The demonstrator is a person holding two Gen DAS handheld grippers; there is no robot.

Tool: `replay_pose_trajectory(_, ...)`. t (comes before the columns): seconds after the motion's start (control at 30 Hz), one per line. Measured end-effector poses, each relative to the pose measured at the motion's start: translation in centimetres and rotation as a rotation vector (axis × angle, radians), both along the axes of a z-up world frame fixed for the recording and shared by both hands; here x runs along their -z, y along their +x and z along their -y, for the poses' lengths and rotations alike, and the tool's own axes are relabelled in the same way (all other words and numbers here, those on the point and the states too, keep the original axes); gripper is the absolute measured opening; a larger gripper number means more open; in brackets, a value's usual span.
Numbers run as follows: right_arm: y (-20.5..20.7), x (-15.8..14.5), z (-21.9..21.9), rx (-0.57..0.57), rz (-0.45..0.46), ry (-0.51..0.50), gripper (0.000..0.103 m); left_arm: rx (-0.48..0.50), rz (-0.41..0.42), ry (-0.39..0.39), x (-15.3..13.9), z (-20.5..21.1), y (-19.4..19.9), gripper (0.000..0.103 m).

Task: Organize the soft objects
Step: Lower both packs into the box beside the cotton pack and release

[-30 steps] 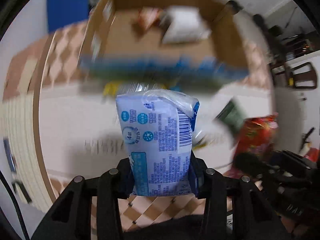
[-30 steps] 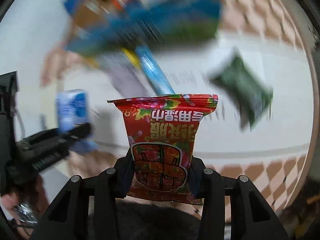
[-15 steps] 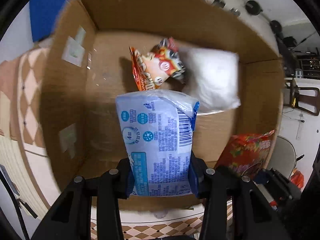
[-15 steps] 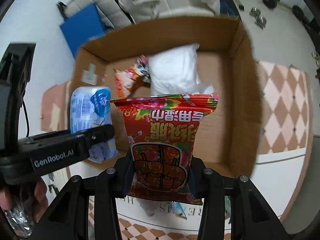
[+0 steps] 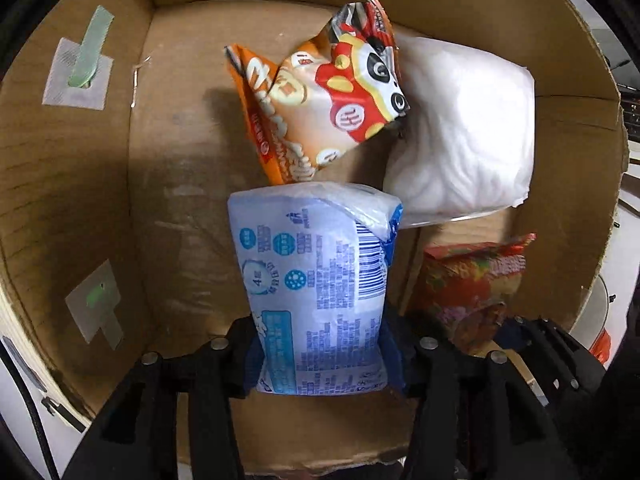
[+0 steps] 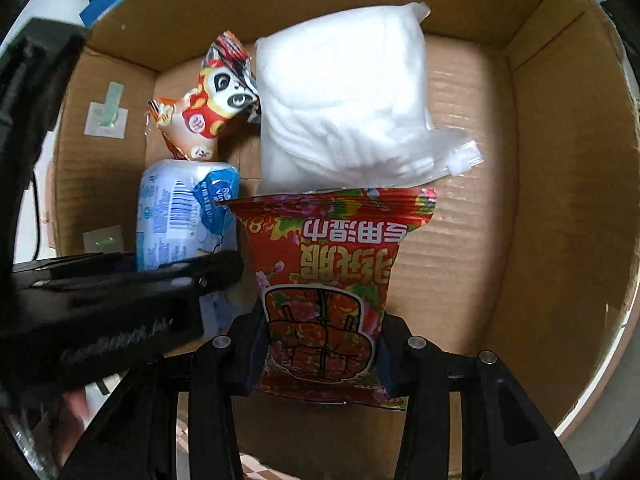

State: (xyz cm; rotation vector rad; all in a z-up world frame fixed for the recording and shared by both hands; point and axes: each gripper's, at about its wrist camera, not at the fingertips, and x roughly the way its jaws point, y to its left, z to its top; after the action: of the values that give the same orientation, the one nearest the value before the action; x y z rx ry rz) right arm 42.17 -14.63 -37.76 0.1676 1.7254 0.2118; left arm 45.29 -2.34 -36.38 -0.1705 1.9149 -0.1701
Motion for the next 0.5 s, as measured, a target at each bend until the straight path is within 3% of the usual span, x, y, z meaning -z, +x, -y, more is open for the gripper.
replay_pose_trajectory(0.03,0.0,0.0,0.0,-0.001,-0.007,0.009,0.053,-0.001,-0.003,-0.006,-0.2,-0.1,0.0,0.061)
replay_pose_trajectory(0.07,-0.2,-0.2,-0.1,-0.002,-0.016,0.019,0.07,0.007,0.008,0.005,-0.7,-0.2,0.0,0.073)
replay_pose_trajectory(0.1,-0.2,-0.5,-0.1,-0.009,-0.015,0.014,0.078,0.014,0.035,0.013,-1.4,-0.4,-0.2,0.085)
replay_pose_trajectory(0.17,-0.7,-1.5,-0.3,-0.028,0.014,-0.014,0.091,0.008,0.059,0.014,-2.4,-0.6,-0.3,0.091)
replay_pose_trajectory(0.33,-1.6,-4.2,-0.6,-0.057,0.071,-0.065,0.103,0.003,0.147,0.03,-6.4,-0.7,-1.1,0.095)
replay_pose_trajectory(0.5,-3.0,-8.0,-0.4,-0.055,0.167,-0.085,0.103,0.0,0.265,0.056,-11.0,-0.4,-2.7,0.097)
